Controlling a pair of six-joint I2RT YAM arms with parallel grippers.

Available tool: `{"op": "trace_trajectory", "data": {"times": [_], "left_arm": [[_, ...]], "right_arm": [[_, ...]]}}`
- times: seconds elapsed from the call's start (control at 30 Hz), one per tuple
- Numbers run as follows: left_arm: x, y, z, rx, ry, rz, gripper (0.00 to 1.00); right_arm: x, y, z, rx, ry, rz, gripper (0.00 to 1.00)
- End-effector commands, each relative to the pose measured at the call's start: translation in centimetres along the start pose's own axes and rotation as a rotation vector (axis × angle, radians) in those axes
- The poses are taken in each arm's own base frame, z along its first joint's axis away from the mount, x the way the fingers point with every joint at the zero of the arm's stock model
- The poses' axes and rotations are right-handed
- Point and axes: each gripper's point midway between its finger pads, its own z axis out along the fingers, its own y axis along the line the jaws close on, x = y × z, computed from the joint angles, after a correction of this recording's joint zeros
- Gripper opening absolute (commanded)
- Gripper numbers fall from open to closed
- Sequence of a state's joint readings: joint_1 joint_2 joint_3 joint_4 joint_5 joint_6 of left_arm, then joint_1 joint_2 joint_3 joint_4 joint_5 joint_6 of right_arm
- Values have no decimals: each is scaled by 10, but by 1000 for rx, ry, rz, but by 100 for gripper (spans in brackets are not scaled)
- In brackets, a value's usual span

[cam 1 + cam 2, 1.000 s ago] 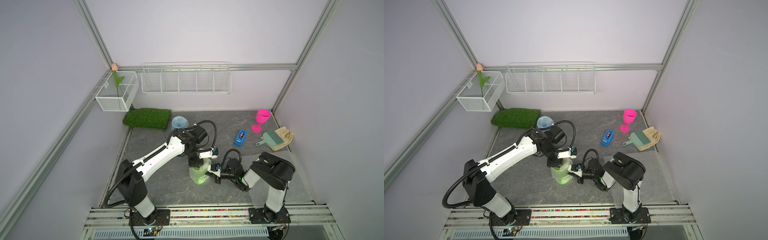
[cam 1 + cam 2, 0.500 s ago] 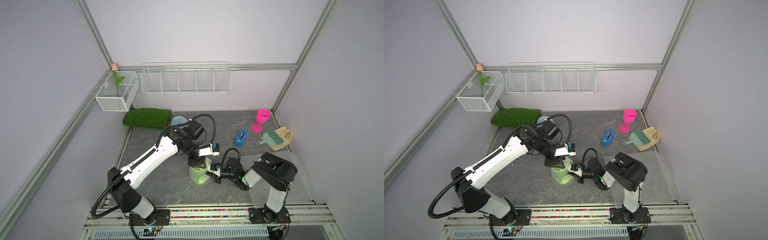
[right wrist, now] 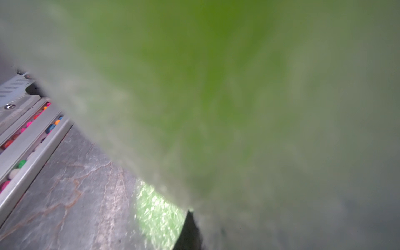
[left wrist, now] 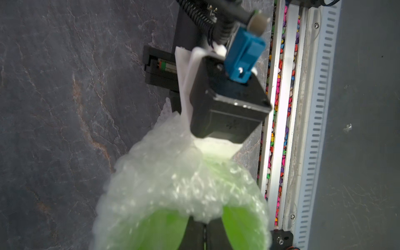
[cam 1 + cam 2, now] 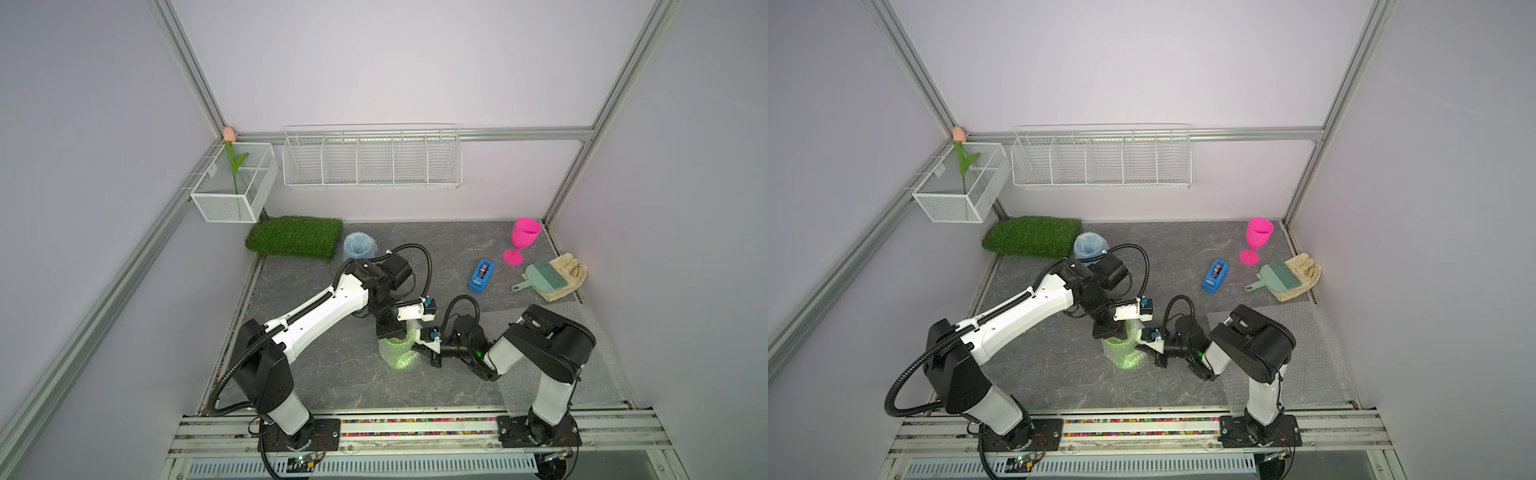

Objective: Wrap wine glasses in bubble wrap
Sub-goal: Wrap the wine glass in bubble wrap.

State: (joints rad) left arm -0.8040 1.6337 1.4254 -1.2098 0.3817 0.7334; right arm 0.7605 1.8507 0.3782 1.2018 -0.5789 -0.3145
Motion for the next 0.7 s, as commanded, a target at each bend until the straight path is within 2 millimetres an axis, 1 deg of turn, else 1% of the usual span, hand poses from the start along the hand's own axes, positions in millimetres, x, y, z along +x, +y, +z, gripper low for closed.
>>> {"op": "trace_trajectory", "data": {"times": [0.0, 0.07, 0.17, 0.2, 0.27, 0.3, 0.4, 0.6, 0.67], "left_arm": [[24, 4, 29, 40, 90, -56, 0], [30, 4, 42, 67, 109, -77, 0], [32, 1, 53, 102, 105, -97, 0], [31, 0, 54, 110, 99, -99, 0], [27, 1, 52, 99, 79, -101, 8], [25, 2, 48, 86, 71, -100, 10], [15, 11, 28, 4, 54, -112, 21], [-20, 18, -37, -163, -97, -134, 37], [-27, 24, -55, -245, -156, -173, 39]], "right_arm": [[14, 2, -1, -10, 53, 35, 7], [15, 2, -1, -11, 54, 37, 7], [15, 2, -1, -10, 55, 35, 7], [15, 1, -1, -9, 56, 35, 7], [15, 1, -1, -8, 59, 35, 7], [15, 1, -1, -7, 60, 34, 7], [16, 1, -1, -5, 64, 33, 7], [17, 0, -1, -5, 67, 36, 7], [17, 0, -1, -4, 69, 35, 7]]}}
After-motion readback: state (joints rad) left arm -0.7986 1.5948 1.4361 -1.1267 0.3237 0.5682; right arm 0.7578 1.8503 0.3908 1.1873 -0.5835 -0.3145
